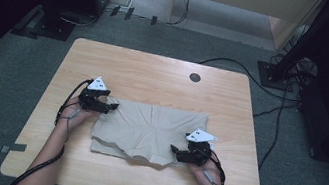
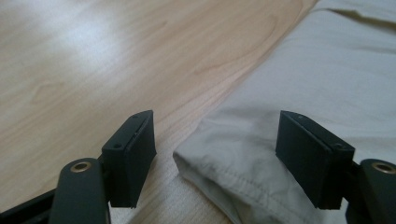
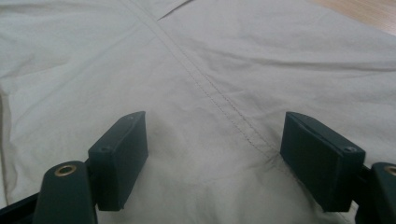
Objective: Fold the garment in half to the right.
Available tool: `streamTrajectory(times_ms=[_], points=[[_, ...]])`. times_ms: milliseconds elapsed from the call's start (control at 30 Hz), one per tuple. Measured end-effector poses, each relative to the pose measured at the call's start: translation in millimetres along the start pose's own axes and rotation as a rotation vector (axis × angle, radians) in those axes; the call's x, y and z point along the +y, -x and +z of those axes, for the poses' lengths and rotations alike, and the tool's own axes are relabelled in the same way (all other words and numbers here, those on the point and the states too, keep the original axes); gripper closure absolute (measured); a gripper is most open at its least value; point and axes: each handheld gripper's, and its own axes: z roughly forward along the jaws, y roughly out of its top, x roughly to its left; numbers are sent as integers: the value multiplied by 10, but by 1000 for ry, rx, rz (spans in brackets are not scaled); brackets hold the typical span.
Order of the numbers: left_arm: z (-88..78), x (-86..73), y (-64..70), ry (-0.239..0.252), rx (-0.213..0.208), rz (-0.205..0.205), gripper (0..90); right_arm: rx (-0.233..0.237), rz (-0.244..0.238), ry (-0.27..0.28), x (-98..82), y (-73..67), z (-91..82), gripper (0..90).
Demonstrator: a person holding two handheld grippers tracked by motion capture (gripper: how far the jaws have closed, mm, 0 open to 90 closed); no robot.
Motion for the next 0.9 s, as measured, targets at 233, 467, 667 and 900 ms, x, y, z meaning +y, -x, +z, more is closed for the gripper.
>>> streamTrajectory(times_ms=[233,467,667,900], points=[[13,5,21,-17,12,20,289,-42,-9,-10,45,-39,-26,227],[13,5,20,-17,14,20,289,-8,59,19,145,-183,-29,228],[9,0,30,-17,23,11,289,4,83,-1,132,-239,70,228],[7,-2,33,-16,26,8,289,-17,41,4,99,-259,113,228]])
